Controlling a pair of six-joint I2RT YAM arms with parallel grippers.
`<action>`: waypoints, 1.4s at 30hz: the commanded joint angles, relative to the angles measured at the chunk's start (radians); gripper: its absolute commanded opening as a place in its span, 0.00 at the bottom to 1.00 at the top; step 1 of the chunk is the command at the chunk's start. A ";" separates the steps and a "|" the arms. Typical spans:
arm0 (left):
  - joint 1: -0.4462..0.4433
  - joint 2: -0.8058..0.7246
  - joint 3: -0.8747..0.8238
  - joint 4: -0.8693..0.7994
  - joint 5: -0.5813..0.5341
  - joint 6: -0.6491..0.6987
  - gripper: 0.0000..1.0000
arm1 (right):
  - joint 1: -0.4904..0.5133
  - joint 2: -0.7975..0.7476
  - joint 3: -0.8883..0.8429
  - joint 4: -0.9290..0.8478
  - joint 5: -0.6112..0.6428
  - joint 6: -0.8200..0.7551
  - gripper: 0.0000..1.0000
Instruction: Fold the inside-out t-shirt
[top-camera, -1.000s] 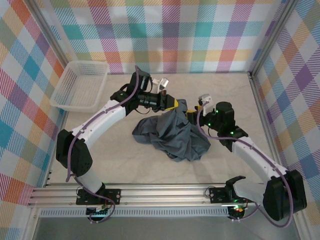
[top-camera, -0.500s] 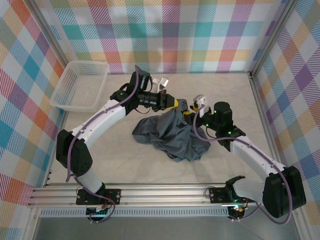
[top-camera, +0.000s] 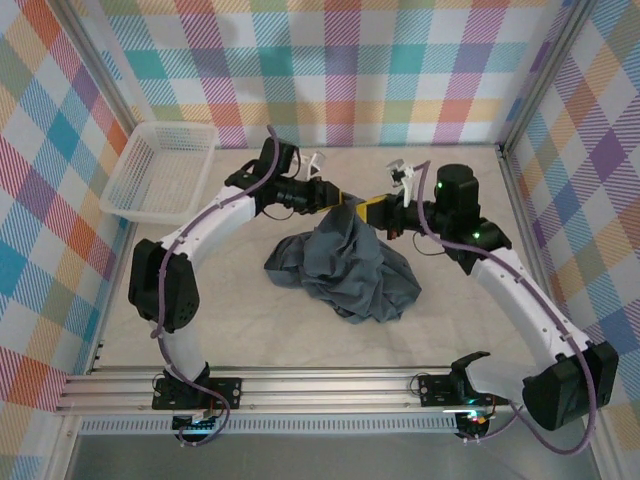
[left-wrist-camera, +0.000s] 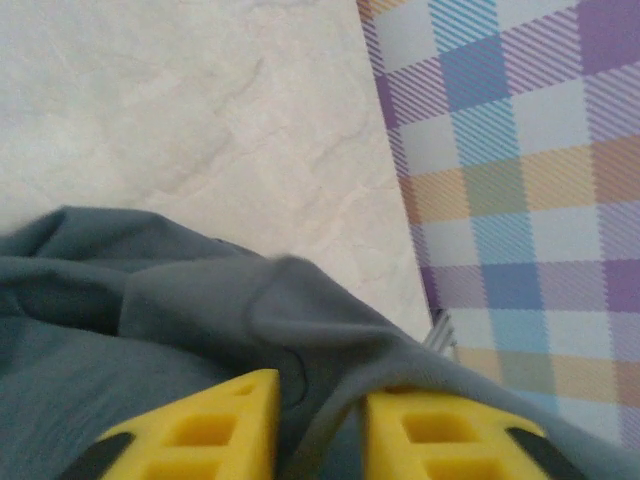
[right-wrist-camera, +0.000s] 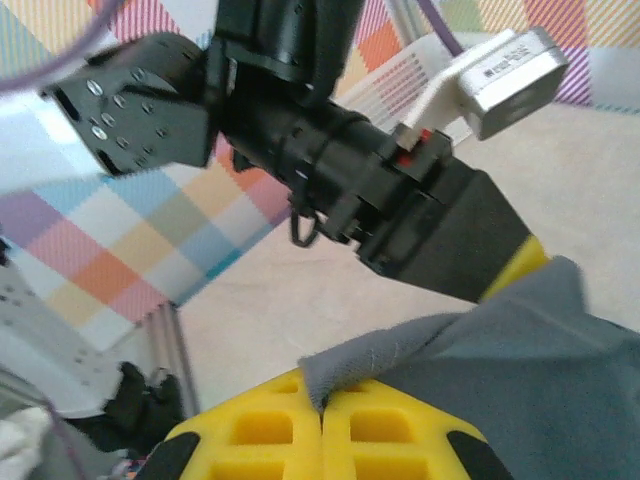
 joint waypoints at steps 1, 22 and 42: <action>0.006 -0.056 -0.001 -0.009 -0.058 0.080 0.39 | -0.031 0.081 0.060 -0.139 -0.120 0.171 0.00; -0.289 -0.237 -0.399 0.265 -0.550 0.143 0.66 | -0.038 0.180 0.171 -0.201 -0.073 0.260 0.00; -0.183 -0.960 -0.973 -0.122 -1.129 -0.394 0.38 | 0.062 0.106 0.127 -0.205 -0.013 0.171 0.61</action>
